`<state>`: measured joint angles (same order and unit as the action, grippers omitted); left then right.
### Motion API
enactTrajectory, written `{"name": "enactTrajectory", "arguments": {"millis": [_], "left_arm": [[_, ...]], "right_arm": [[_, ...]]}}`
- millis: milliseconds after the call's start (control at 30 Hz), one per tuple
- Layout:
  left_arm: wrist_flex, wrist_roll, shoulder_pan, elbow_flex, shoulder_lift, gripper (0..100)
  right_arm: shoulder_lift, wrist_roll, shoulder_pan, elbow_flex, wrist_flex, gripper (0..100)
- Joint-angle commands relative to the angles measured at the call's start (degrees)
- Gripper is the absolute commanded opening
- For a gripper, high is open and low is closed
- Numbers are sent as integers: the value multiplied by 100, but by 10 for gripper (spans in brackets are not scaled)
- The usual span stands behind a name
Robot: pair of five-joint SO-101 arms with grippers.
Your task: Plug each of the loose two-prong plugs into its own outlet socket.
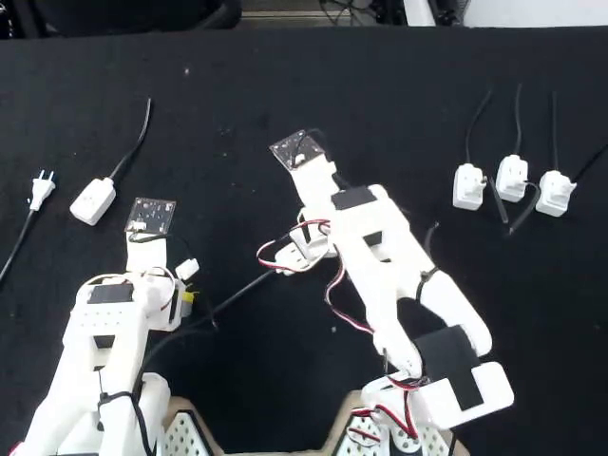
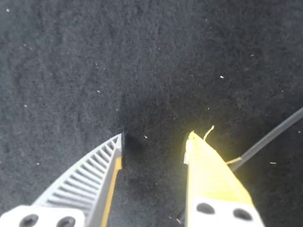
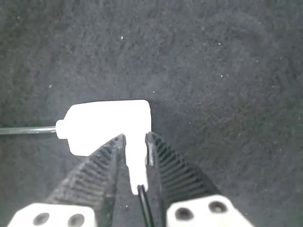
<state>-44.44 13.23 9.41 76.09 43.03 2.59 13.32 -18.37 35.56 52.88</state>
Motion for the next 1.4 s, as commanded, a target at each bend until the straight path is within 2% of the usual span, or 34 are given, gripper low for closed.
{"name": "enactTrajectory", "arguments": {"millis": [0,100,267,333,700,1000,1367], "left_arm": [[-9,-26,-13,-48,9,213],[-9,-26,-13,-48,9,213],[-9,-26,-13,-40,9,213],[-9,-26,-13,-40,9,213],[-9,-18,-13,-40,9,213],[-9,-9,-13,-40,9,213],[-9,-9,-13,-40,9,213]], "right_arm": [[75,-62,-88,-13,-176,15],[48,-70,-97,-13,-246,37],[48,-62,-97,4,-255,192],[84,-44,-97,-13,-255,218],[92,-62,-105,-646,-105,219],[92,-62,-431,-1965,1327,219],[92,-9,-624,-2747,2013,219]]}}
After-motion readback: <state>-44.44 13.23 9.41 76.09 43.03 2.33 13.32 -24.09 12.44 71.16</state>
